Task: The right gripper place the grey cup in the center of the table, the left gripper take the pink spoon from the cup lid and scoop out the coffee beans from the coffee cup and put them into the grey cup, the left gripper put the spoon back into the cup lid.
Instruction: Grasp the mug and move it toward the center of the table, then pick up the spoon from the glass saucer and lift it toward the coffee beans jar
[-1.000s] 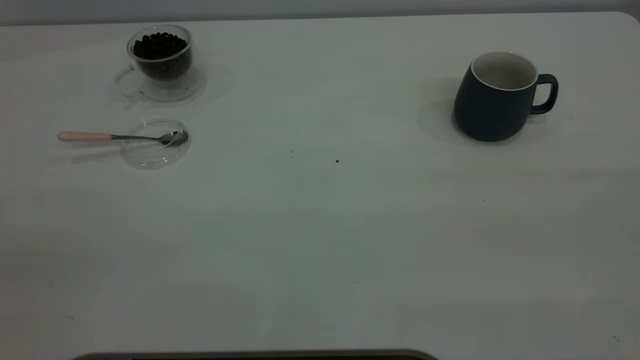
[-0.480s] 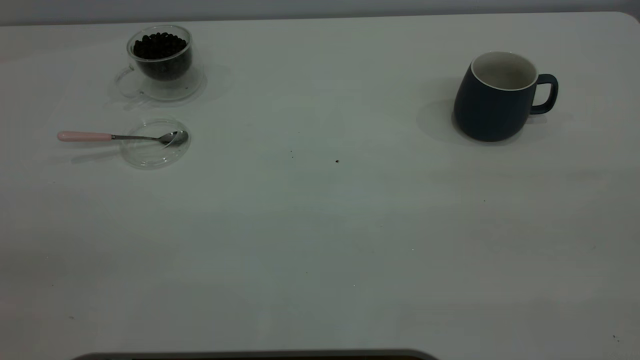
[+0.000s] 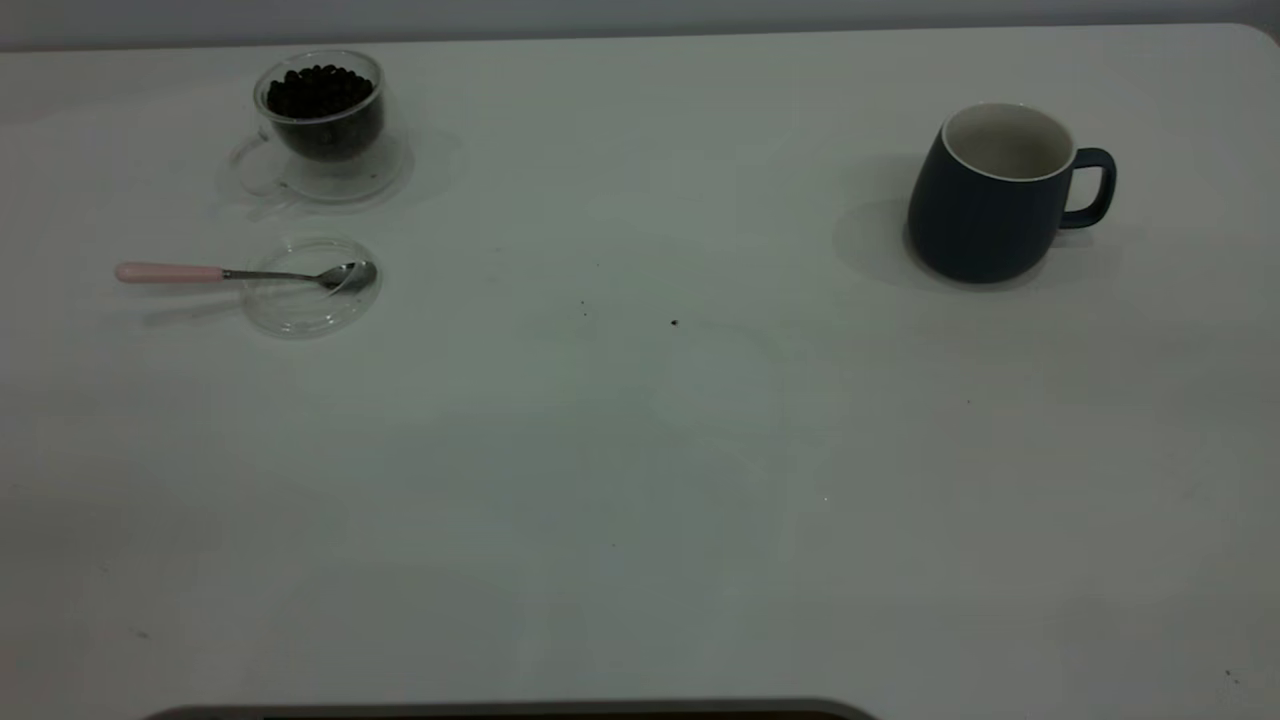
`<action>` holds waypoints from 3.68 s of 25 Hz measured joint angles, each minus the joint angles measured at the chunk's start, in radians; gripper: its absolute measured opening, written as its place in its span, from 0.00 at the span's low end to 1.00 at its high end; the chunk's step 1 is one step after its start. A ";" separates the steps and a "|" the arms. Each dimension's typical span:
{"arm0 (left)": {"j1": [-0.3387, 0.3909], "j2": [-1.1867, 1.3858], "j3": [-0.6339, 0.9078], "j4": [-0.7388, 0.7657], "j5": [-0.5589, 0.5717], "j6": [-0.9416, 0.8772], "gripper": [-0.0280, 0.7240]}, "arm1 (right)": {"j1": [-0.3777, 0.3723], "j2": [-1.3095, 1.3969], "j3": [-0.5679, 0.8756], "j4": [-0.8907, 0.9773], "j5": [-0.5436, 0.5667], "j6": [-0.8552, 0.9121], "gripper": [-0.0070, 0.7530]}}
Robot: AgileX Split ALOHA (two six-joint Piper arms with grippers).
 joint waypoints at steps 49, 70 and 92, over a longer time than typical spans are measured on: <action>0.000 0.000 0.000 0.000 0.000 0.003 0.71 | 0.093 1.858 -0.685 -0.014 -0.737 -0.974 0.82; 0.000 0.000 0.000 0.000 0.000 0.000 0.71 | 0.423 1.869 -0.689 0.282 -0.813 -0.982 0.79; 0.000 0.000 0.000 0.000 0.000 0.001 0.71 | 0.431 1.379 -0.689 0.438 -0.233 -0.555 0.79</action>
